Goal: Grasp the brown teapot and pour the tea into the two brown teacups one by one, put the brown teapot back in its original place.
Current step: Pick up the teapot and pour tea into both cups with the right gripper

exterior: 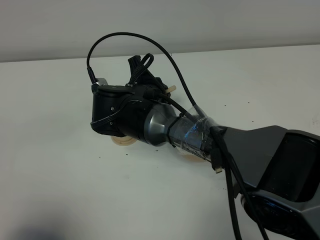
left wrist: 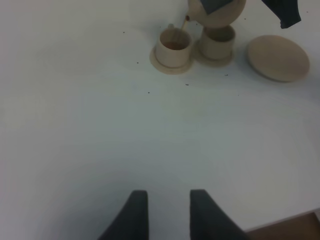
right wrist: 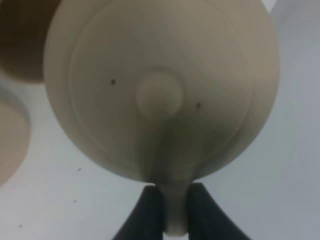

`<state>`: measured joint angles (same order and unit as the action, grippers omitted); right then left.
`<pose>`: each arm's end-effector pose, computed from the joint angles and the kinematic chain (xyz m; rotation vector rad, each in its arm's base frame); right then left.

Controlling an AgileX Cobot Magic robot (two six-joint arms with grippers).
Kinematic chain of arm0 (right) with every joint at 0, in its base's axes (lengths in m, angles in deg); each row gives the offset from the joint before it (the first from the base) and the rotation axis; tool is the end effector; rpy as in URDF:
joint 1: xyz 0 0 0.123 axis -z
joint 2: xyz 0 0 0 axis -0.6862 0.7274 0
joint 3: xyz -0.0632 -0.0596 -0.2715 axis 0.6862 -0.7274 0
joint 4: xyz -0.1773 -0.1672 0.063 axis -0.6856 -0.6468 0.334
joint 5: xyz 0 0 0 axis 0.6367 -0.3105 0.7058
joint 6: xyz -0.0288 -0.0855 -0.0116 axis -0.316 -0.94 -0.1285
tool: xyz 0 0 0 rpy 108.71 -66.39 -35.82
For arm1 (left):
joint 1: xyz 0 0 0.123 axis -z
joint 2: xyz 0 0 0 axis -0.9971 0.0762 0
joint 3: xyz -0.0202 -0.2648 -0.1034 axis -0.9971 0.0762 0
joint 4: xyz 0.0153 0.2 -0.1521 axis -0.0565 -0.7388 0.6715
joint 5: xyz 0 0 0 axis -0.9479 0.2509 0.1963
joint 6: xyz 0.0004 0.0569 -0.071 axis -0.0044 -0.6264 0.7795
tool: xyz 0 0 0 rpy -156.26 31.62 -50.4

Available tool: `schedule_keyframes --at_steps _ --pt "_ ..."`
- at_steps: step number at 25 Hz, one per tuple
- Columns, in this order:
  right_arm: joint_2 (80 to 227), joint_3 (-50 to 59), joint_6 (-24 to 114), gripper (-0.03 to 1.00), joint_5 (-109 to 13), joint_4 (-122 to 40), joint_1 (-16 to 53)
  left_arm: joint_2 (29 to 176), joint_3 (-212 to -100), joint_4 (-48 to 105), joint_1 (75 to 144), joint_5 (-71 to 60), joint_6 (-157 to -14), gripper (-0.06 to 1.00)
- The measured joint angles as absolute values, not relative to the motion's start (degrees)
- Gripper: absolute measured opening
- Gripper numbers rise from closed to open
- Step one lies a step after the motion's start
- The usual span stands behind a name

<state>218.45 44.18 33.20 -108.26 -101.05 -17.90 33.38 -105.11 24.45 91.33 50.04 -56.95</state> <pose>0.3019 0.4091 0.1854 -2.1631 1.4481 -1.1519 0.0057 -0.0131 0.2809 0.2021 2.0781 -0.1937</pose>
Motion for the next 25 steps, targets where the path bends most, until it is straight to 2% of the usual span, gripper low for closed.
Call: schedule_keyframes --at_steps 25 --pt "218.45 44.18 33.13 0.11 -108.20 -103.44 -19.01 33.38 -105.11 24.45 91.33 50.04 -56.88 0.23"
